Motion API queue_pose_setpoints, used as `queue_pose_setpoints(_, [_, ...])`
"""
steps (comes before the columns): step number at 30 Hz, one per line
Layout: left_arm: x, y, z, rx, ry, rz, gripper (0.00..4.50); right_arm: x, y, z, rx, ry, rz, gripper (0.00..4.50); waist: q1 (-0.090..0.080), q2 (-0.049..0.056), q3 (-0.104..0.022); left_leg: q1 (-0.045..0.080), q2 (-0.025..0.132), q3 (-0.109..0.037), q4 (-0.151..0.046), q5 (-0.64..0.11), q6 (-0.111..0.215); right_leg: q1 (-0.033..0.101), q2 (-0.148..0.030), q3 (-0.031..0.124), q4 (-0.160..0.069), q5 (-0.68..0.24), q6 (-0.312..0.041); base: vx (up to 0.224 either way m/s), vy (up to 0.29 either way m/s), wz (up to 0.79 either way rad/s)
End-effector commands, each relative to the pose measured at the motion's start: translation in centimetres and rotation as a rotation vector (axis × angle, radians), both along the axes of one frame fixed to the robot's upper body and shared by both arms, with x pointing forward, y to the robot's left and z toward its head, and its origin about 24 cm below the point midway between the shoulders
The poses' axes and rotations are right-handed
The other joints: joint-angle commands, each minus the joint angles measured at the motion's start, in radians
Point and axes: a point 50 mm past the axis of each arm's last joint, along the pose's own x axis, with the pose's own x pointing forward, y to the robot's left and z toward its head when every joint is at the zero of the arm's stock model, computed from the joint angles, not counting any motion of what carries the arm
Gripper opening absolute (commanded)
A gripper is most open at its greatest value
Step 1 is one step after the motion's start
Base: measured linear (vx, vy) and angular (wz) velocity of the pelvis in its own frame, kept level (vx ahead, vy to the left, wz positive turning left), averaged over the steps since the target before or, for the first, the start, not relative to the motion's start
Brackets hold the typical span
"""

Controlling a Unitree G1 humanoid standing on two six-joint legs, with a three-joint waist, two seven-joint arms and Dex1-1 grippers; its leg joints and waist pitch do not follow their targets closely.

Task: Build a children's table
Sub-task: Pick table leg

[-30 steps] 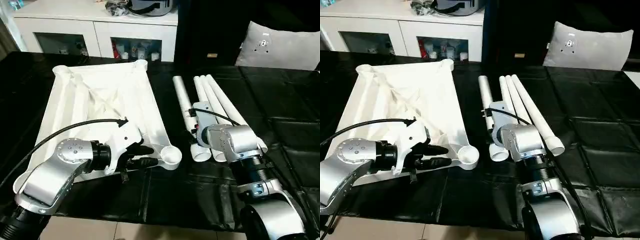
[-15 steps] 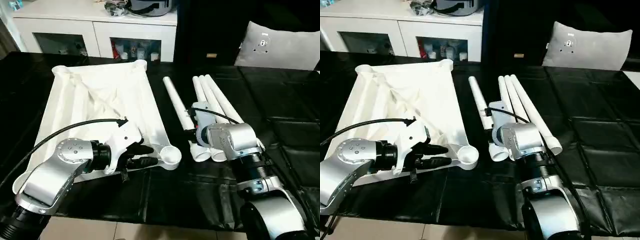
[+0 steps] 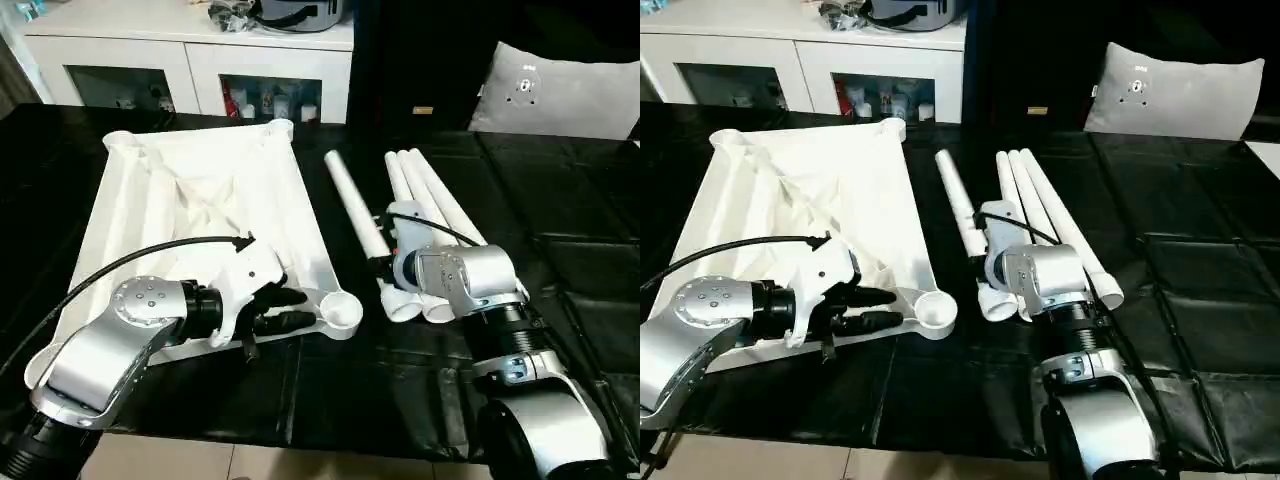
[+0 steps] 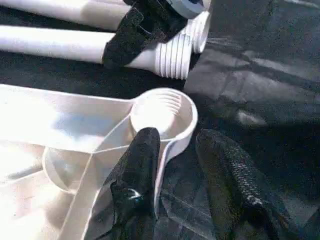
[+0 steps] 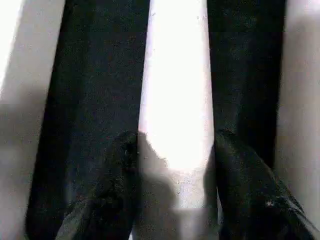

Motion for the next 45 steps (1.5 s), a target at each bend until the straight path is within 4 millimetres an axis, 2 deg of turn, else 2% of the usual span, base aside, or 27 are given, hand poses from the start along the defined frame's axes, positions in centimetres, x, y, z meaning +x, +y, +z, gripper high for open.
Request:
queue_pose_setpoints(1, [0.7, 0.2, 0.9, -0.002, -0.076, 0.028, 1.51, 0.5, -0.4, 1.6, 0.029, -0.13, -0.014, 1.9, 0.0, 0.017, -0.058, 0.003, 0.051, -0.01, -0.079, -0.048, -0.065, 0.044, -0.088, 0.059, -0.07, 0.065, -0.218, 0.0, 0.0, 0.0])
queue_pose_setpoints(3, [1.4, 0.3, 1.3, -0.016, -0.127, 0.076, 1.51, 0.8, -0.7, 3.0, 0.043, -0.265, -0.027, 1.89, 0.004, 0.017, -0.063, 0.001, 0.051, -0.01, -0.075, -0.009, -0.056, 0.048, -0.087, 0.059, -0.065, 0.133, -0.213, 0.0, 0.0, 0.0])
queue_pose_setpoints(5, [1.7, 0.4, 1.5, -0.027, -0.139, 0.096, 1.51, 0.8, -0.7, 3.4, 0.047, -0.301, -0.018, 1.89, 0.002, 0.015, -0.069, -0.003, 0.049, -0.011, -0.071, 0.049, -0.041, 0.052, -0.084, 0.056, -0.055, 0.231, -0.217, 0.0, 0.0, 0.0])
queue_pose_setpoints(7, [2.3, 0.5, 2.1, -0.076, -0.156, 0.146, 1.51, 0.7, -0.6, 4.6, 0.182, -0.341, -0.014, 1.89, 0.002, 0.017, -0.068, -0.004, 0.047, -0.011, -0.07, 0.045, -0.032, 0.053, -0.083, 0.057, -0.055, 0.24, -0.222, 0.0, 0.0, 0.0])
queue_pose_setpoints(9, [3.3, 0.7, 2.9, -0.143, -0.169, 0.225, 1.78, 0.5, -0.5, 5.9, 0.375, -0.398, 0.004, 1.89, 0.003, 0.016, -0.074, -0.004, 0.05, -0.012, -0.068, 0.05, -0.019, 0.057, -0.084, 0.058, -0.051, 0.281, -0.229, 0.0, 0.0, 0.0])
queue_pose_setpoints(10, [3.7, 0.8, 3.4, -0.179, -0.176, 0.265, 1.85, 0.3, -0.4, 6.4, 0.446, -0.434, 0.028, 1.89, 0.001, 0.015, -0.071, -0.008, 0.047, -0.009, -0.067, 0.048, -0.005, 0.055, -0.083, 0.058, -0.051, 0.3, -0.235, 0.0, 0.0, 0.0])
queue_pose_setpoints(13, [4.7, 0.7, 4.4, -0.295, -0.165, 0.344, 2.03, -0.4, -0.4, 7.0, 0.592, -0.486, 0.088, 1.88, 0.007, 0.015, -0.073, -0.007, 0.052, -0.013, -0.067, 0.045, 0.014, 0.057, -0.088, 0.055, -0.051, 0.298, -0.255, 0.0, 0.0, 0.0])
queue_pose_setpoints(14, [5.2, 0.3, 5.4, -0.396, -0.148, 0.372, 2.11, -1.2, -0.3, 7.2, 0.668, -0.51, 0.167, 1.88, 0.006, 0.011, -0.072, -0.008, 0.05, -0.011, -0.068, 0.042, 0.018, 0.057, -0.085, 0.055, -0.052, 0.293, -0.257, 0.0, 0.0, 0.0])
queue_pose_setpoints(15, [5.2, 0.2, 5.5, -0.407, -0.146, 0.375, 2.11, -1.3, -0.3, 7.2, 0.677, -0.513, 0.177, 1.88, 0.012, 0.013, -0.073, -0.006, 0.053, -0.01, -0.064, 0.035, 0.026, 0.058, -0.09, 0.056, -0.054, 0.298, -0.268, 0.0, 0.0, 0.0])
queue_pose_setpoints(16, [5.4, -0.2, 6.2, -0.483, -0.13, 0.381, 2.15, -2.0, -0.2, 7.6, 0.733, -0.543, 0.256, 1.88, 0.011, 0.002, -0.072, -0.013, 0.051, -0.011, -0.066, 0.048, 0.039, 0.062, -0.087, 0.054, -0.051, 0.303, -0.275, 0.0, 0.0, 0.0])
queue_pose_setpoints(17, [5.4, -0.4, 6.4, -0.514, -0.122, 0.378, 2.15, -2.2, -0.1, 7.7, 0.754, -0.547, 0.277, 1.88, 0.017, 0.005, -0.073, -0.011, 0.052, -0.011, -0.063, 0.048, 0.051, 0.059, -0.091, 0.055, -0.053, 0.297, -0.279, 0.0, 0.0, 0.0])
queue_pose_setpoints(18, [5.5, -0.9, 7.0, -0.597, -0.095, 0.365, 2.15, -2.8, -0.2, 7.9, 0.813, -0.552, 0.323, 1.88, 0.016, 0.004, -0.072, -0.012, 0.051, -0.01, -0.063, 0.045, 0.055, 0.059, -0.092, 0.055, -0.053, 0.289, -0.283, 0.0, 0.0, 0.0])
queue_pose_setpoints(19, [5.5, -0.9, 7.0, -0.597, -0.095, 0.365, 2.15, -2.8, -0.2, 7.9, 0.813, -0.552, 0.323, 1.88, 0.021, -0.001, -0.07, -0.012, 0.053, -0.01, -0.063, 0.038, 0.064, 0.058, -0.094, 0.055, -0.057, 0.257, -0.288, 0.0, 0.0, 0.0])
queue_pose_setpoints(20, [5.5, -0.9, 7.0, -0.597, -0.095, 0.365, 2.15, -2.8, -0.2, 7.9, 0.813, -0.552, 0.323, 1.88, 0.02, 0.001, -0.069, -0.011, 0.054, -0.01, -0.065, 0.036, 0.068, 0.054, -0.092, 0.054, -0.06, 0.216, -0.281, 0.0, 0.0, 0.0])
queue_pose_setpoints(21, [5.4, -1.8, 8.7, -0.802, -0.009, 0.328, 2.15, -3.8, -0.2, 8.1, 0.908, -0.553, 0.403, 1.88, 0.018, -0.007, -0.068, -0.012, 0.052, -0.005, -0.063, 0.028, 0.063, 0.057, -0.092, 0.055, -0.061, 0.196, -0.285, 0.0, 0.0, 0.0])
queue_pose_setpoints(24, [5.3, -2.2, 9.4, -0.888, 0.035, 0.298, 2.15, -4.1, -0.2, 8.2, 0.944, -0.558, 0.431, 1.88, 0.032, -0.007, -0.068, -0.012, 0.054, -0.009, -0.063, 0.03, 0.071, 0.053, -0.095, 0.053, -0.063, 0.166, -0.291, 0.0, 0.0, 0.0])
queue_pose_setpoints(25, [5.3, -2.3, 9.6, -0.911, 0.053, 0.287, 2.15, -4.3, -0.1, 8.2, 0.962, -0.559, 0.445, 1.88, 0.03, -0.009, -0.066, -0.014, 0.052, -0.01, -0.064, 0.034, 0.076, 0.053, -0.093, 0.052, -0.066, 0.15, -0.28, 0.0, 0.0, 0.0])
queue_pose_setpoints(26, [5.2, -2.5, 9.7, -0.922, 0.073, 0.276, 2.15, -4.5, -0.1, 8.3, 0.975, -0.562, 0.464, 1.88, 0.03, -0.012, -0.065, -0.011, 0.052, -0.008, -0.064, 0.029, 0.075, 0.051, -0.092, 0.053, -0.068, 0.133, -0.273, 0.0, 0.0, 0.0])
queue_pose_setpoints(31, [5.3, -2.8, 9.5, -0.891, 0.087, 0.276, 2.15, -5.1, 0.3, 8.5, 1.014, -0.565, 0.518, 1.88, 0.032, -0.008, -0.062, -0.011, 0.054, -0.01, -0.067, 0.024, 0.065, 0.047, -0.092, 0.052, -0.075, 0.067, -0.236, 0.0, 0.0, 0.0])
queue_pose_setpoints(37, [5.2, -3.1, 9.6, -0.884, 0.106, 0.289, 2.15, -5.4, 0.6, 8.7, 0.997, -0.581, 0.557, 1.88, 0.034, -0.008, -0.063, -0.013, 0.052, -0.011, -0.067, 0.029, 0.055, 0.049, -0.092, 0.052, -0.075, 0.072, -0.221, 0.0, 0.0, 0.0])
queue_pose_setpoints(40, [4.9, -3.6, 10.1, -0.895, 0.104, 0.26, 2.15, -5.3, 1.5, 8.8, 0.827, -0.642, 0.594, 1.88, 0.034, -0.009, -0.064, -0.014, 0.052, -0.011, -0.066, 0.031, 0.043, 0.048, -0.093, 0.051, -0.075, 0.071, -0.215, 0.0, 0.0, 0.0])
queue_pose_setpoints(43, [4.9, -3.9, 9.9, -0.874, 0.09, 0.276, 2.15, -5.1, 2.1, 8.6, 0.756, -0.675, 0.59, 1.88, 0.031, -0.01, -0.062, -0.014, 0.051, -0.01, -0.067, 0.024, 0.043, 0.048, -0.092, 0.052, -0.076, 0.07, -0.213, 0.0, 0.0, 0.0])
queue_pose_setpoints(45, [5.1, -4.1, 9.6, -0.848, 0.065, 0.324, 2.15, -4.8, 2.6, 8.6, 0.678, -0.72, 0.559, 1.88, 0.03, -0.004, -0.062, -0.014, 0.053, -0.012, -0.066, 0.026, 0.039, 0.044, -0.093, 0.052, -0.076, 0.065, -0.208, 0.0, 0.0, 0.0])
